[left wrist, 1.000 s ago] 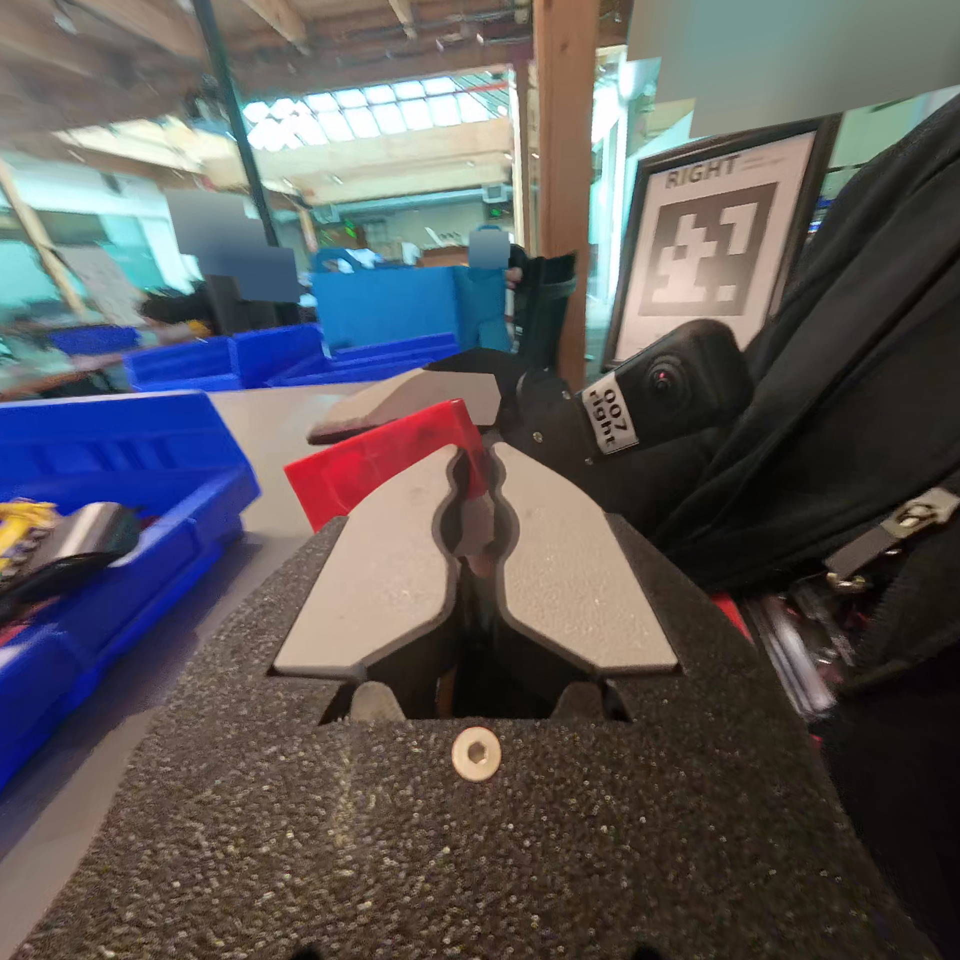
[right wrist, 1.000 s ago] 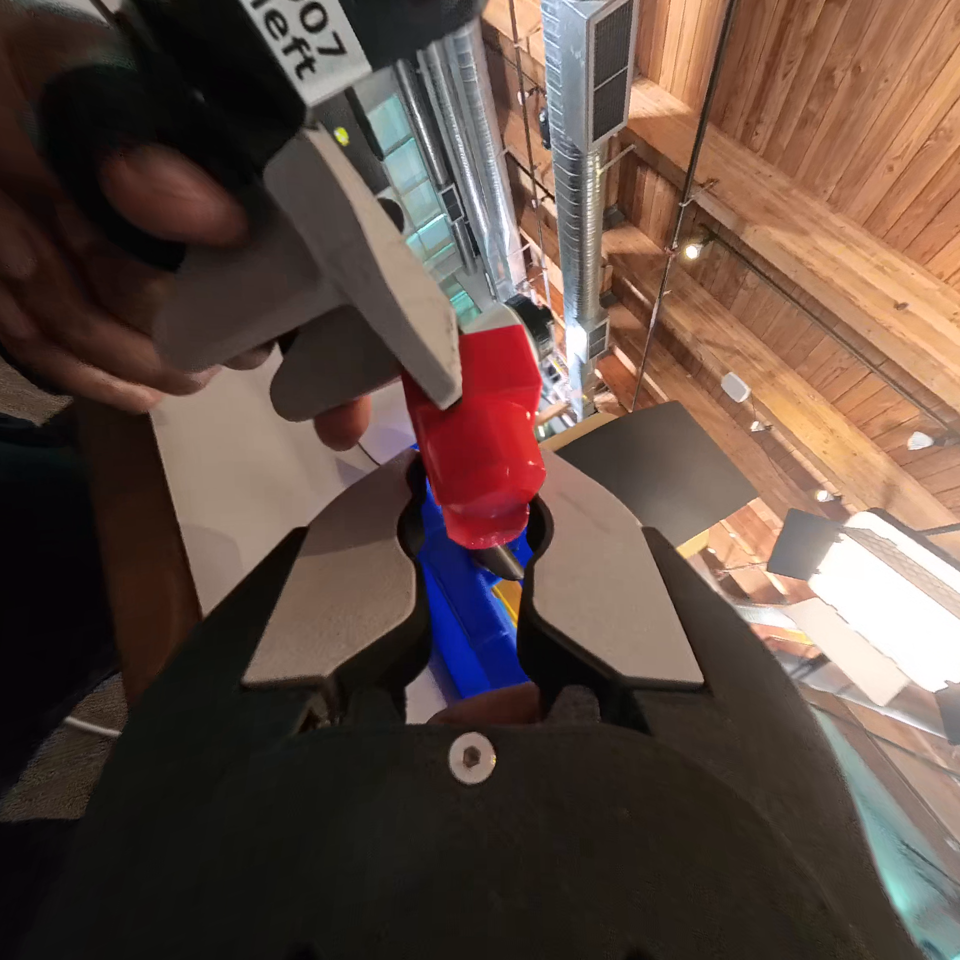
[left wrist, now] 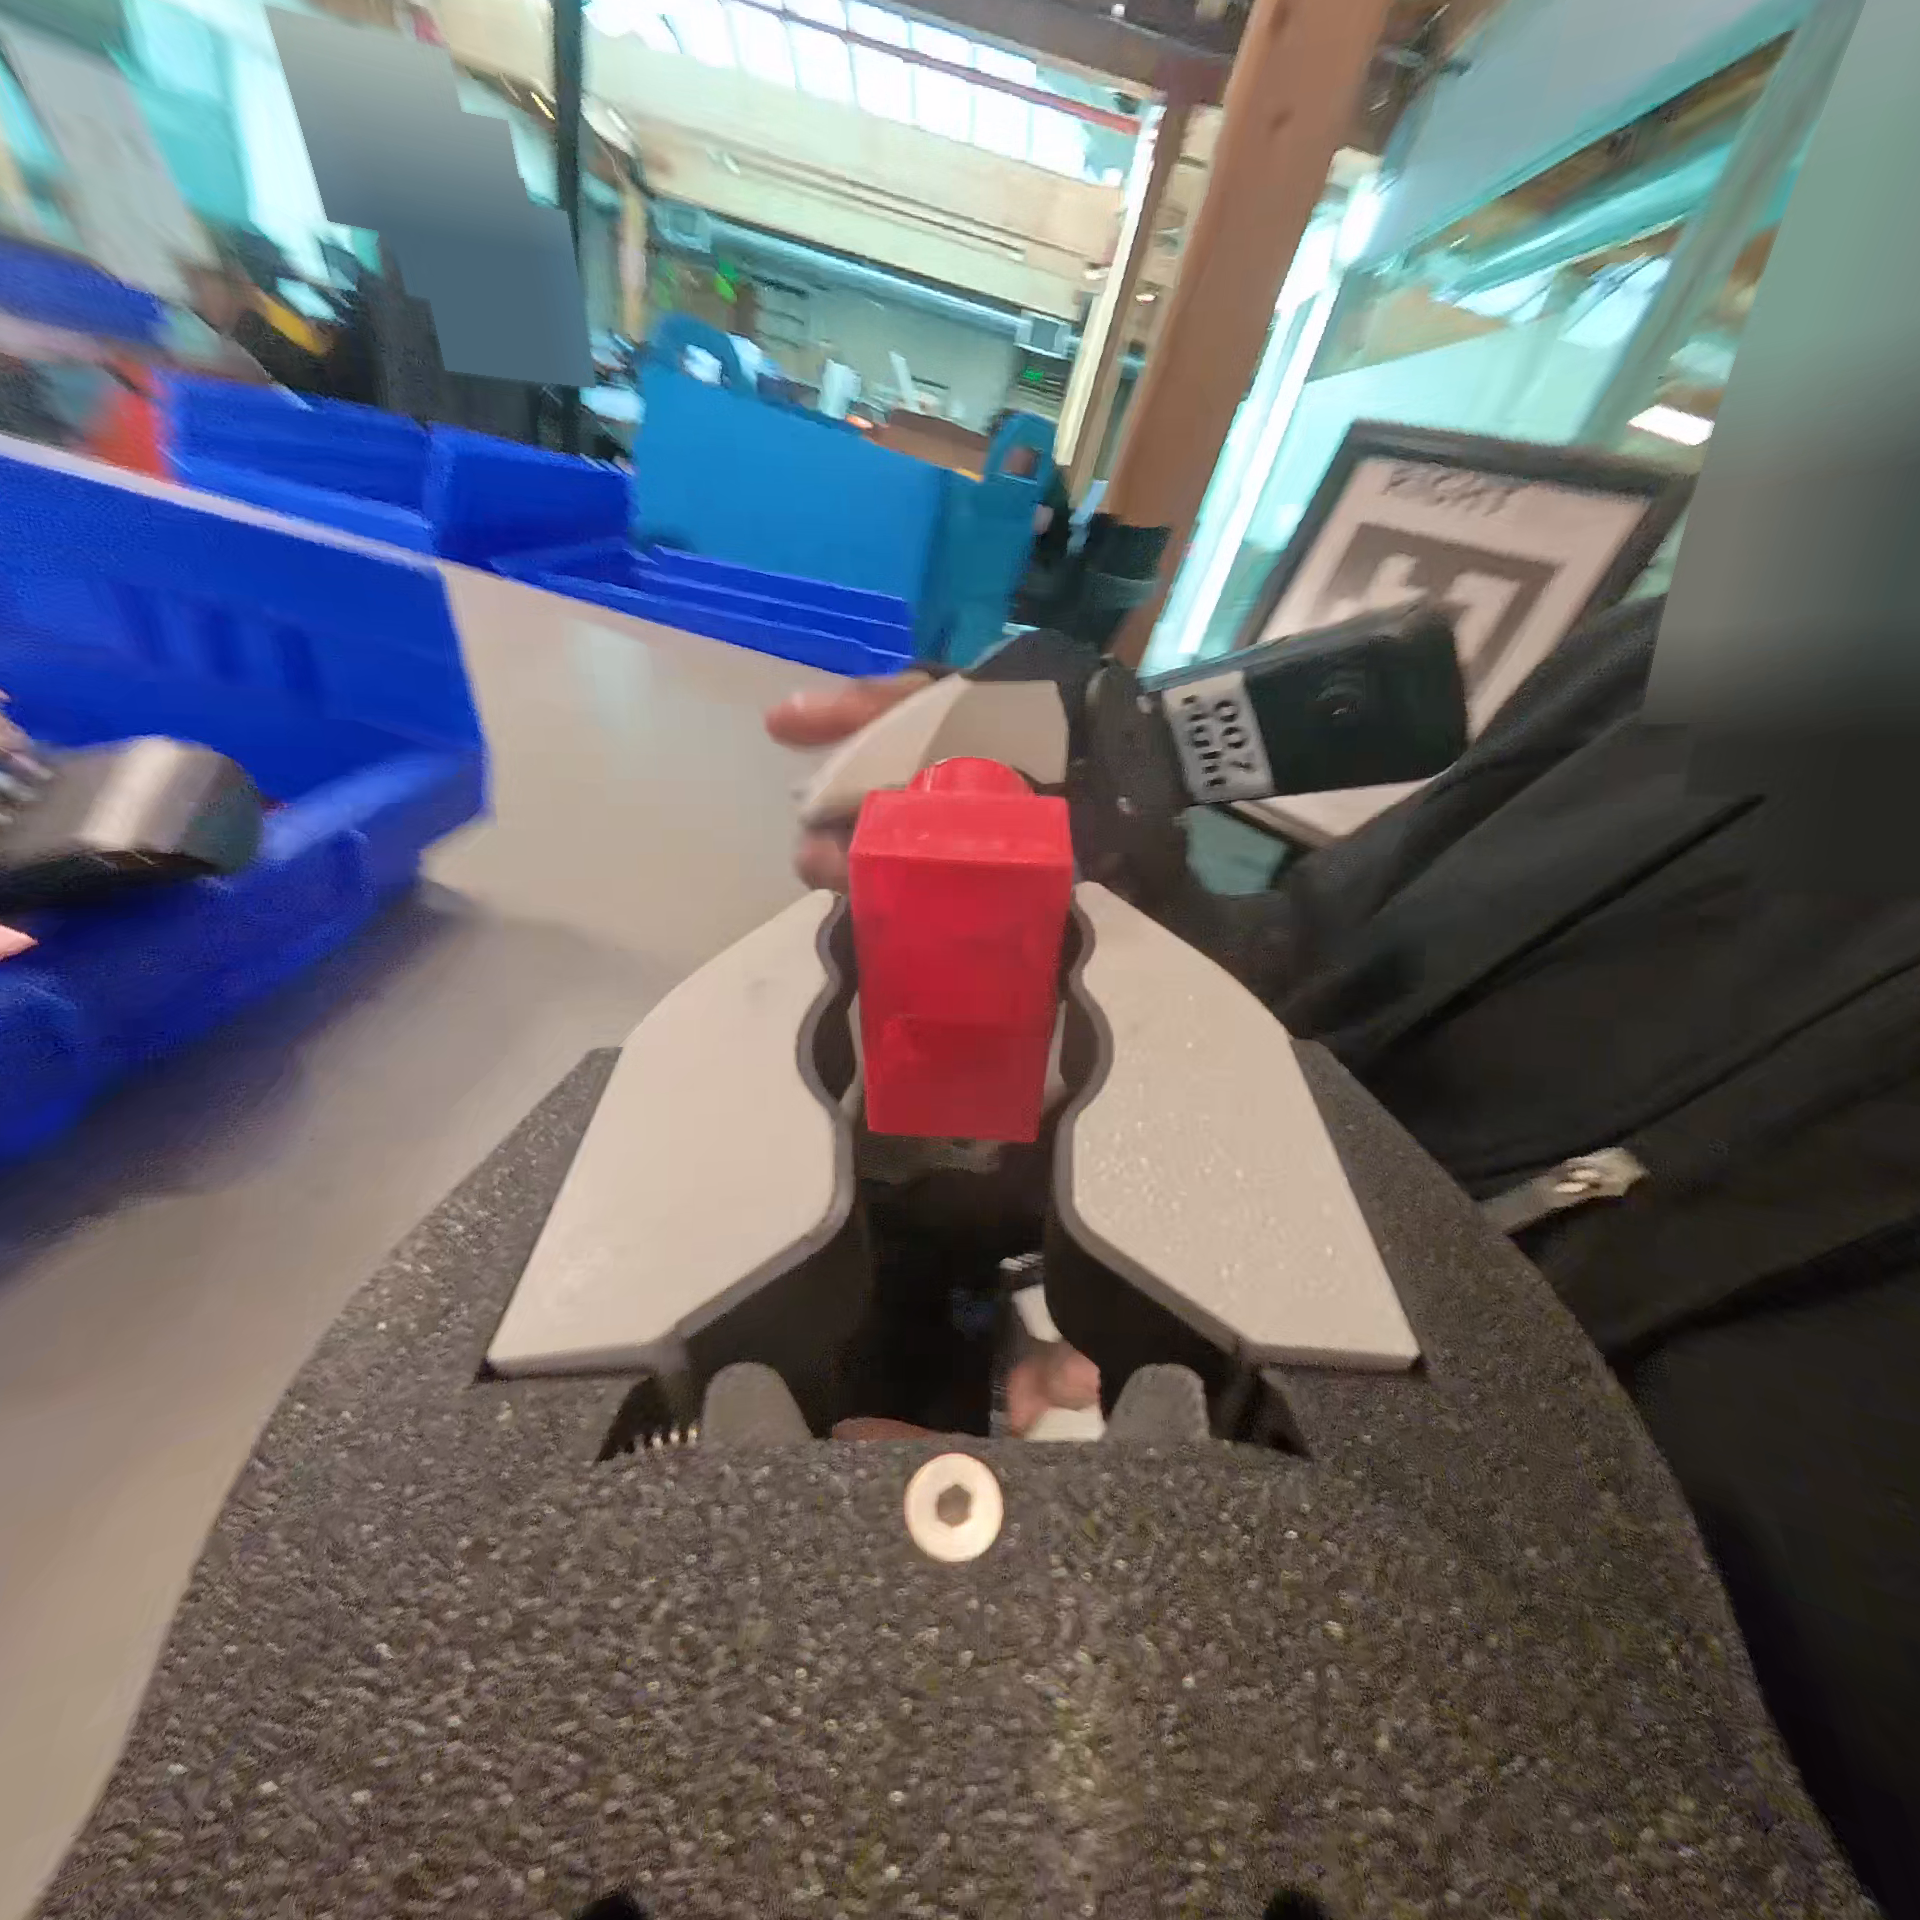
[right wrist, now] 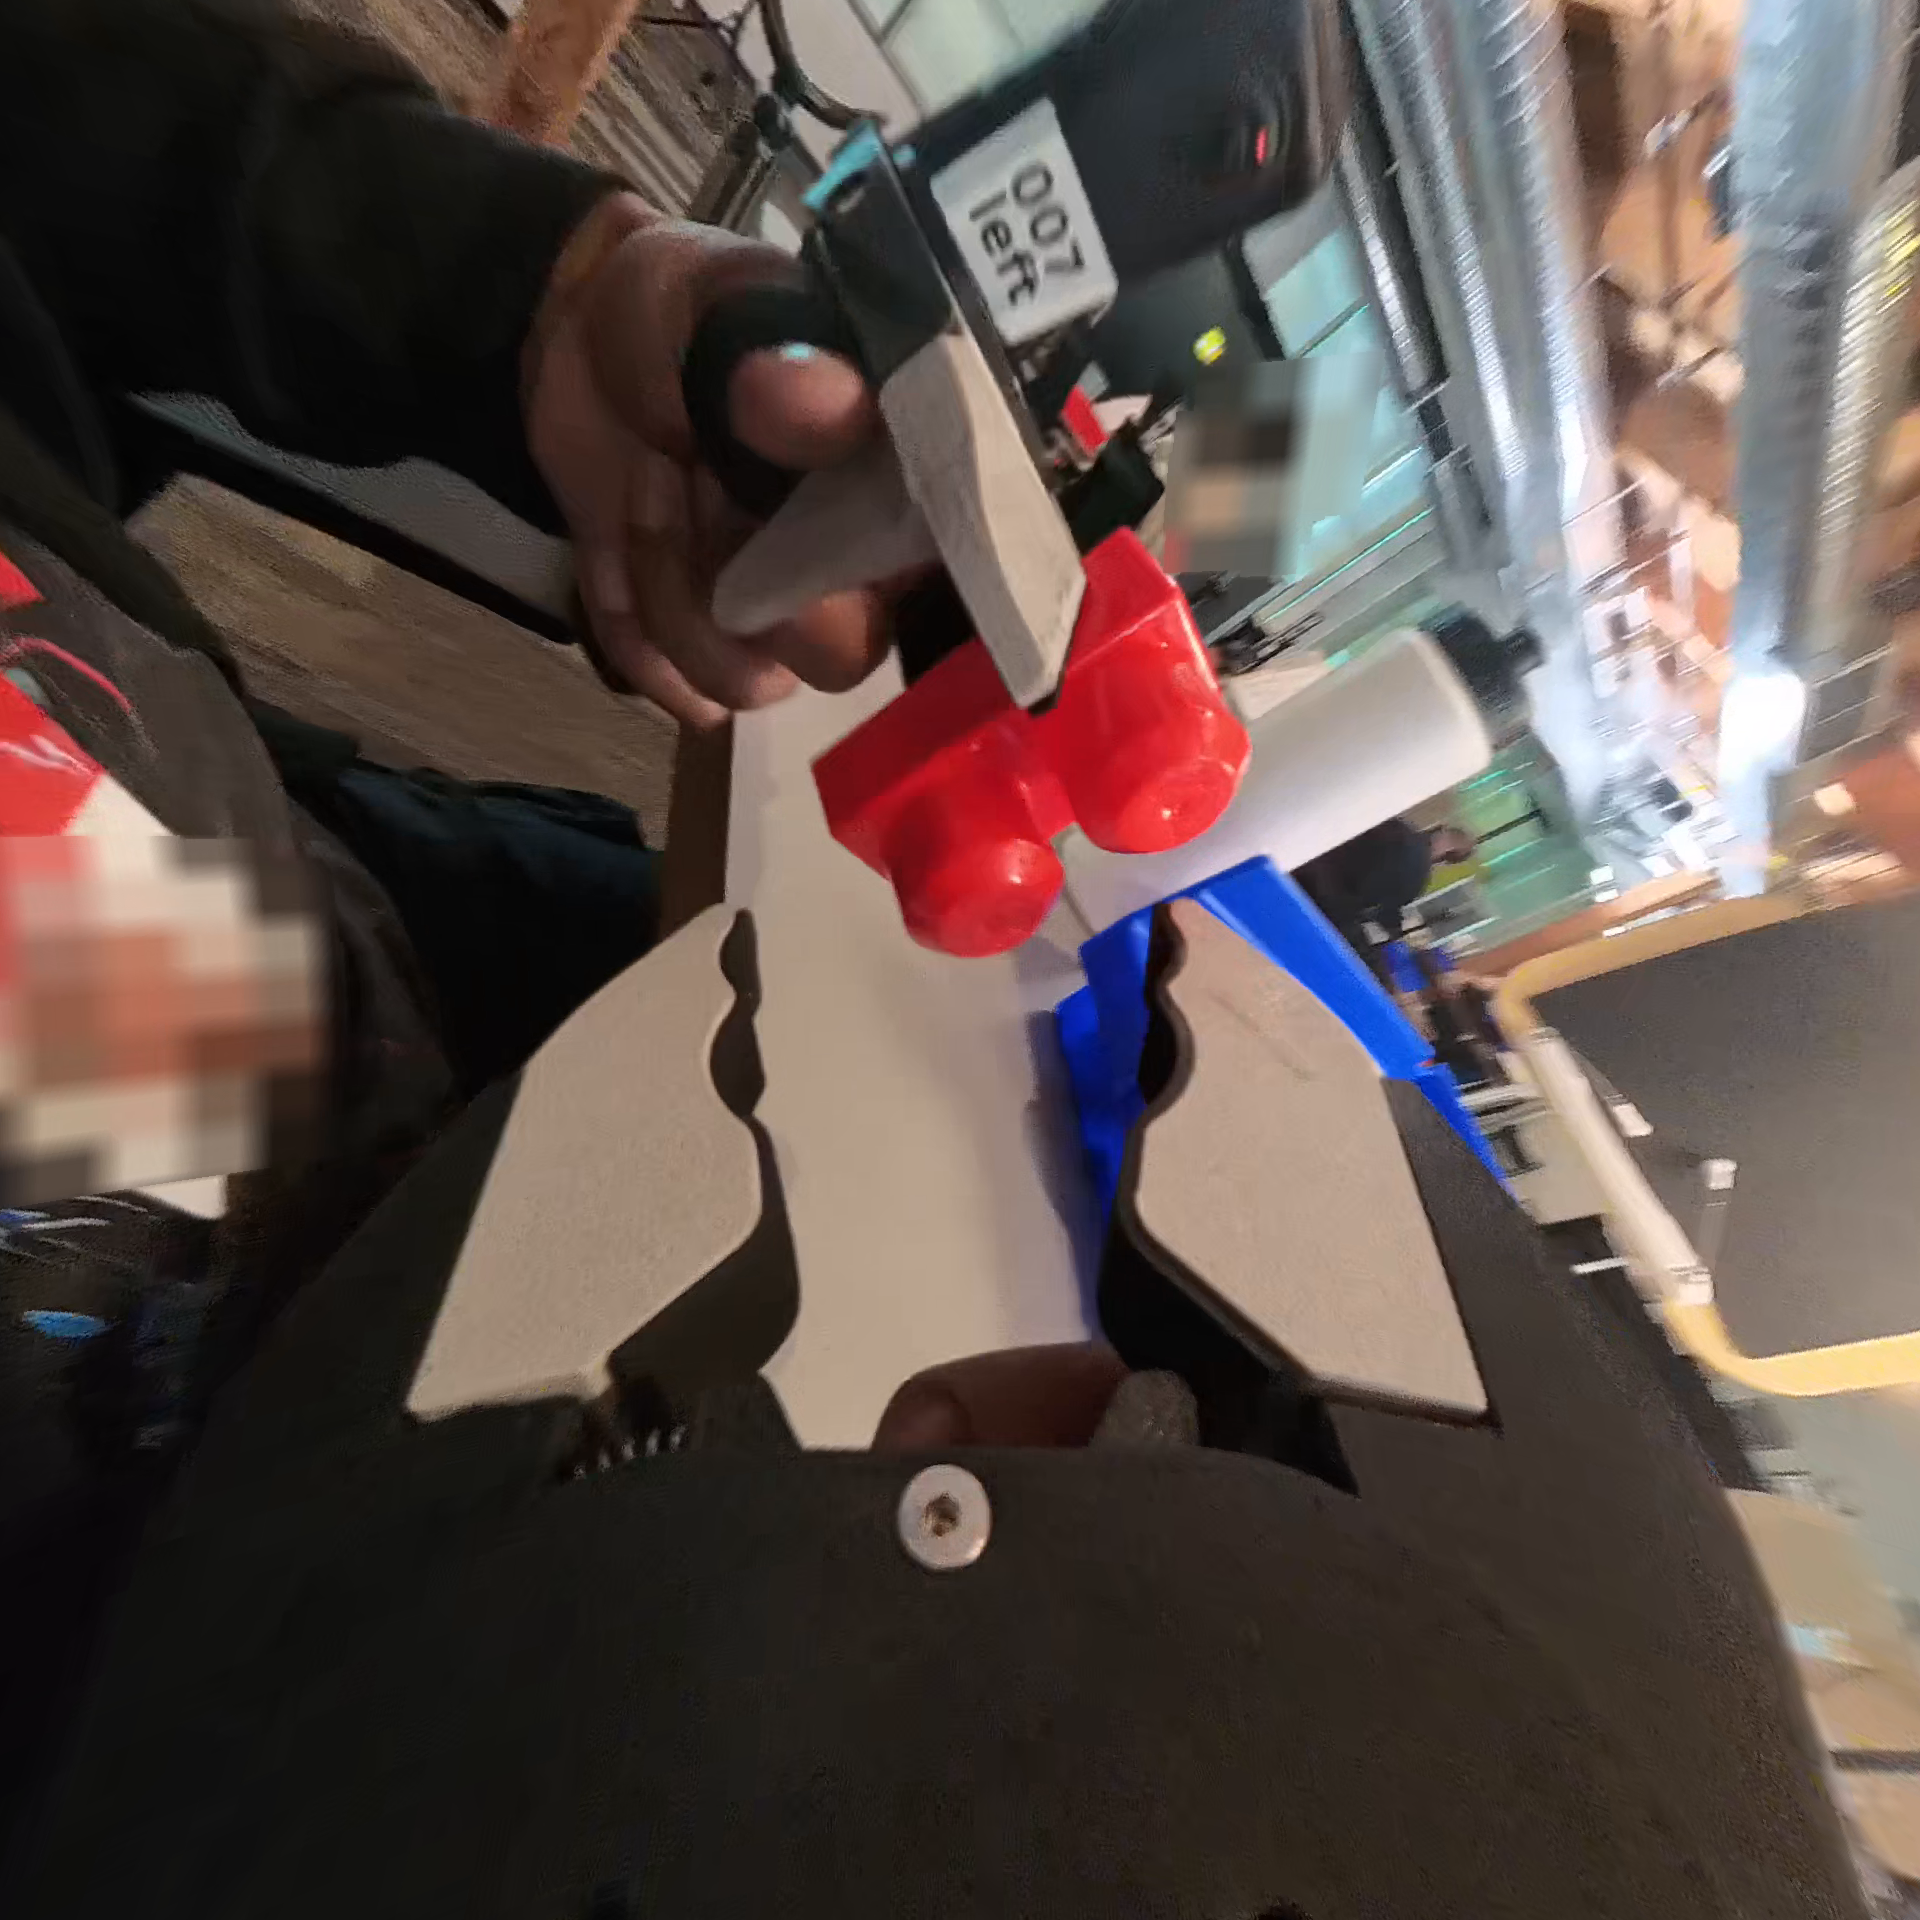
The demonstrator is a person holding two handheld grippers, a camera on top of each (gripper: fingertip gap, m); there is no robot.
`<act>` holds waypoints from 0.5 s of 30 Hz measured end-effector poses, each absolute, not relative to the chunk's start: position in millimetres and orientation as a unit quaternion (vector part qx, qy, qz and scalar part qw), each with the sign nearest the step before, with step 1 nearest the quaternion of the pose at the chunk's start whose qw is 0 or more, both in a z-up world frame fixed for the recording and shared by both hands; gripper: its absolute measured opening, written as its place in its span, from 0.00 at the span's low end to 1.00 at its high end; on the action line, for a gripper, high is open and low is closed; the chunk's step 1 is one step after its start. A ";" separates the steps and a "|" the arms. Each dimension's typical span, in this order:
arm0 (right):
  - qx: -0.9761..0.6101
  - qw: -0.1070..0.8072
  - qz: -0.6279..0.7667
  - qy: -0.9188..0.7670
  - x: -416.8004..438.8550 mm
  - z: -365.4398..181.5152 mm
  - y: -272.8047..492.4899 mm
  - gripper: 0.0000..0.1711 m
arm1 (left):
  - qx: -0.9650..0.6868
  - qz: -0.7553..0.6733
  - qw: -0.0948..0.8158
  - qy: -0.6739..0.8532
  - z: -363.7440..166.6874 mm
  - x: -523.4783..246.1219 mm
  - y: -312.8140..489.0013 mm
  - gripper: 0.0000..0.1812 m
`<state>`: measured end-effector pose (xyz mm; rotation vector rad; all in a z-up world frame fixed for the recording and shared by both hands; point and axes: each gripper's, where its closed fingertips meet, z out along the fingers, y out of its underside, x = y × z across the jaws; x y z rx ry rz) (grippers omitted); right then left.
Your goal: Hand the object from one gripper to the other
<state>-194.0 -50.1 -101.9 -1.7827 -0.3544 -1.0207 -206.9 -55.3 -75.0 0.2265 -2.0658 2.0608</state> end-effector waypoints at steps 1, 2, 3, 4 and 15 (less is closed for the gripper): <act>-0.730 0.502 -0.438 -0.152 -195.4 -99.6 -50.4 0.45 | 0.088 0.692 0.150 -0.701 -76.1 -211.0 -54.7 0.21; -0.722 0.501 -0.451 -0.156 -197.4 -97.2 -50.3 0.47 | 0.094 0.686 0.188 -0.696 -76.2 -214.9 -54.3 0.21; -0.714 0.501 -0.462 -0.160 -200.1 -94.3 -49.8 0.48 | 0.097 0.681 0.217 -0.693 -76.4 -218.0 -54.2 0.21; -0.707 0.502 -0.470 -0.163 -203.5 -91.6 -49.1 0.50 | 0.096 0.675 0.236 -0.693 -78.2 -220.3 -54.6 0.21; -0.734 0.448 -0.489 -0.149 -214.3 -109.7 -45.2 0.41 | 0.070 0.625 0.295 -0.720 -102.6 -229.4 -71.5 0.20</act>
